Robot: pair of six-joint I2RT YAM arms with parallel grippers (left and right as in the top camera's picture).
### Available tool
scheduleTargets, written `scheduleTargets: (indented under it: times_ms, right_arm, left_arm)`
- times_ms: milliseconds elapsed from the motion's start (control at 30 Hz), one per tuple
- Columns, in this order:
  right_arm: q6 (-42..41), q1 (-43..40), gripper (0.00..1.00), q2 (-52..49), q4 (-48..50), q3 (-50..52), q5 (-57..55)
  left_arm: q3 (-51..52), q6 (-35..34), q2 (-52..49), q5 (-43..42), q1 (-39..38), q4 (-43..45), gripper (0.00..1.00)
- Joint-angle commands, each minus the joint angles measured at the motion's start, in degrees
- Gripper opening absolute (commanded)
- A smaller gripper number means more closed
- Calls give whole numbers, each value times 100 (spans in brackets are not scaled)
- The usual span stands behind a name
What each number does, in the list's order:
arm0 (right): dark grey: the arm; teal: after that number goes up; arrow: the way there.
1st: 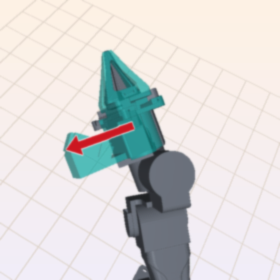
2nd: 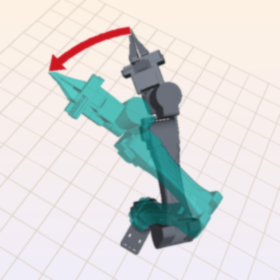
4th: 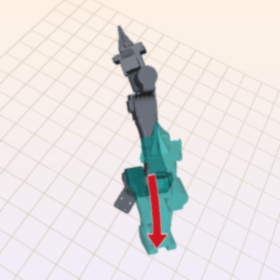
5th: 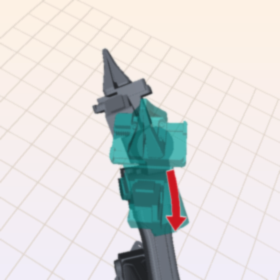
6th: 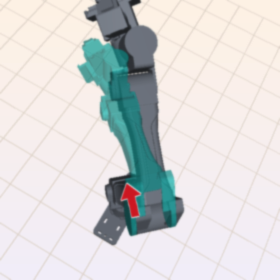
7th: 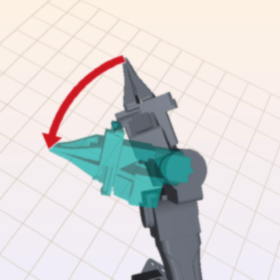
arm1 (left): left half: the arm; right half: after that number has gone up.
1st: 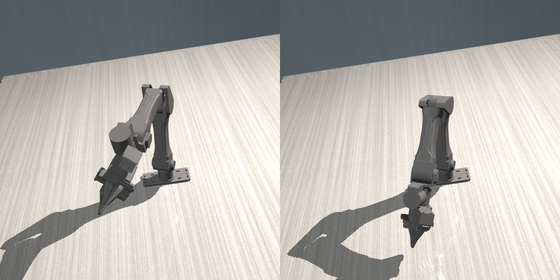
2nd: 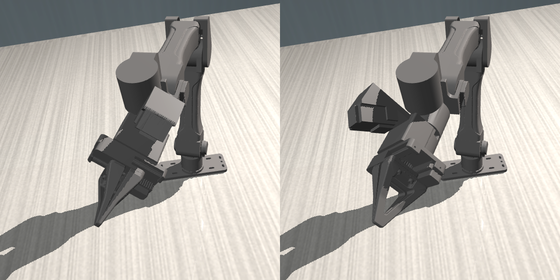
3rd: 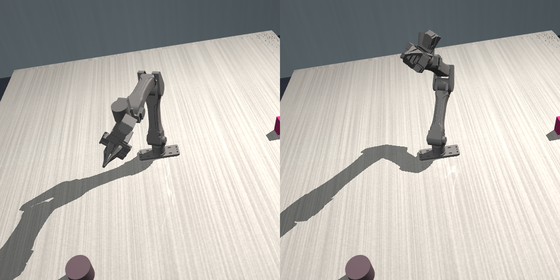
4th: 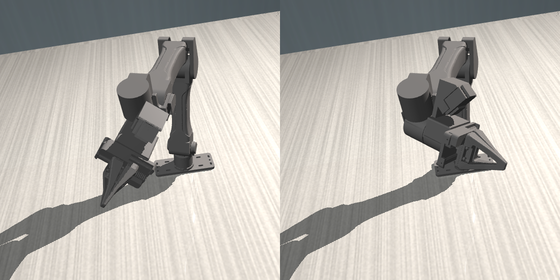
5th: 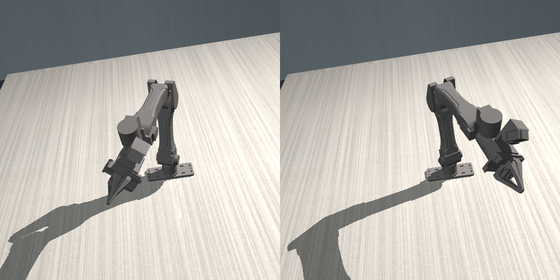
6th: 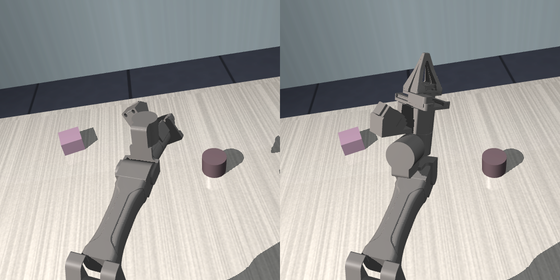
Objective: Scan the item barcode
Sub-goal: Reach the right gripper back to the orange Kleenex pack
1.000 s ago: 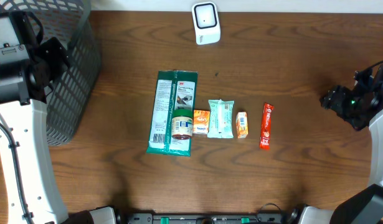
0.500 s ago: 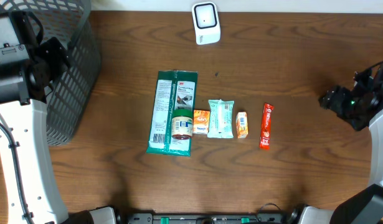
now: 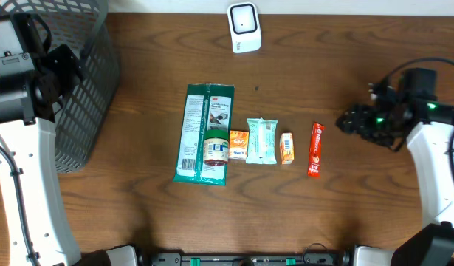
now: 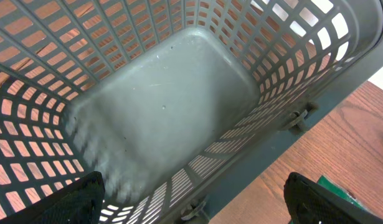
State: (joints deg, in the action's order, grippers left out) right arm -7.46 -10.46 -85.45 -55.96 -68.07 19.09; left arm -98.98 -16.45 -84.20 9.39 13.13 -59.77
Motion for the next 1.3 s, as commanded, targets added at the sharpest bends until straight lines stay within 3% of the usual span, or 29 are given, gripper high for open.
scheduleTargets:
  times_ms: [0,300,600,967,1267]
  right_arm:
    - [87,584,69,90,-15,260,111]
    - [66,1864,70,90,1215,1408,391]
    - [24,2717,70,90,1937,1812,597]
    - [22,2785,72,92,2522,1814,367]
    - [-323,2455,72,90,2354,1718,-9]
  left_arm:
    - [-35,55,7,74,31,-4,92]
    - [-35,55,7,74,31,-4,92]
    - [-35,55,7,74,31,-2,92]
    - [-35,55,7,74,31,-2,92]
    - [-35,55,7,74,31,-2,92]
